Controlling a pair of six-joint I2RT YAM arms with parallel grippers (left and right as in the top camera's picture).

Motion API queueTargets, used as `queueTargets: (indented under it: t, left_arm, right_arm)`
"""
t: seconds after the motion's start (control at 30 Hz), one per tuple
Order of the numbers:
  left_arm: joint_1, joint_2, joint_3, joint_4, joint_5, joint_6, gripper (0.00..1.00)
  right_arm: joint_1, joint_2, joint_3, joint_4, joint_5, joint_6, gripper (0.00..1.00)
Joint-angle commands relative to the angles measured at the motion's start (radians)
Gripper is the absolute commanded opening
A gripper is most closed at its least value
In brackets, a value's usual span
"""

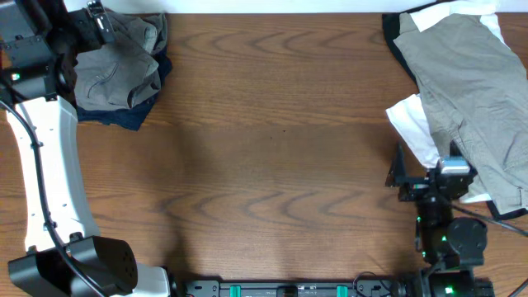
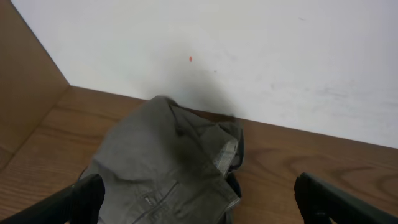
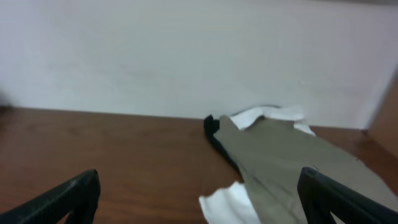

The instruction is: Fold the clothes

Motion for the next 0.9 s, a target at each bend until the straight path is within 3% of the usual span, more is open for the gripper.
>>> queueTargets:
  t: [0.0, 0.5, 0.87]
  left_arm:
    - [0.003, -0.001, 0.005, -0.002, 0.009, -0.013, 0.98]
    - [0.003, -0.001, 0.005, -0.002, 0.009, -0.012, 0.98]
    - [0.003, -0.001, 0.005, -0.002, 0.009, -0.012, 0.98]
  right_arm:
    - [-0.01, -0.069, -0.069, 0.01, 0.01, -0.019, 0.99]
    - [-0.031, -0.289, -0.214, -0.053, 0.022, -0.023, 0.99]
    - [-0.032, -0.287, -0.214, -0.137, 0.007, -0.03, 0.99]
